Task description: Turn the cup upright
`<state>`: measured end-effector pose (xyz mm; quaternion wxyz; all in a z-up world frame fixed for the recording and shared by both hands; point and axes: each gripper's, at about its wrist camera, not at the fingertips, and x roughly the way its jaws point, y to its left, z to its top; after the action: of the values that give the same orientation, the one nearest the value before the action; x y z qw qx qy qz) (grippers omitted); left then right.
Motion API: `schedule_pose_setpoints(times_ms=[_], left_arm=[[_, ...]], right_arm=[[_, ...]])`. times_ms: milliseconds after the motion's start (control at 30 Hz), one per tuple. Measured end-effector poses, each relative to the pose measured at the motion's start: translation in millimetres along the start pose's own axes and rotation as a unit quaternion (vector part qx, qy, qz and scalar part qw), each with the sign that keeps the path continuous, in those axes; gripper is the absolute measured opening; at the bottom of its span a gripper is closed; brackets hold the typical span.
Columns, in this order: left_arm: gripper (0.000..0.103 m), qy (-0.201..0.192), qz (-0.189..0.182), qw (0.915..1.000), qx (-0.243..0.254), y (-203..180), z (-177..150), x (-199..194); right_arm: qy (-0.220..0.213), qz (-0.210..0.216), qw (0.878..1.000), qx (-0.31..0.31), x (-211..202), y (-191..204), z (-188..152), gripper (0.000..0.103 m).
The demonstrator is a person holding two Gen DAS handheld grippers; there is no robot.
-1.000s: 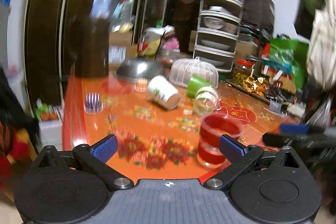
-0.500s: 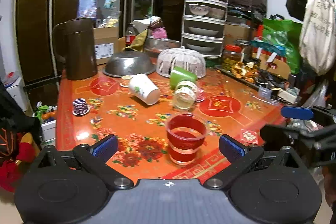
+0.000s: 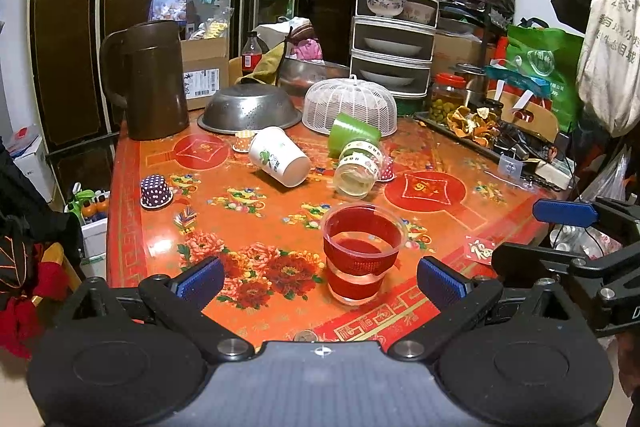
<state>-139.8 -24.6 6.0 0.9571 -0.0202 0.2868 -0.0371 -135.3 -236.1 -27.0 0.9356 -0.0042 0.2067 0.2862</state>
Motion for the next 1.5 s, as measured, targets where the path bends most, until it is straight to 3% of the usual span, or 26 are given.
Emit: schedule_pose_setpoints(times_ms=[1500], left_arm=[[0.103,0.011,-0.001,0.9999,-0.003,-0.1,-0.7,4.5]], right_arm=[[0.002,0.002,1.0,0.008,0.4,-0.6,-2.2,0.102]])
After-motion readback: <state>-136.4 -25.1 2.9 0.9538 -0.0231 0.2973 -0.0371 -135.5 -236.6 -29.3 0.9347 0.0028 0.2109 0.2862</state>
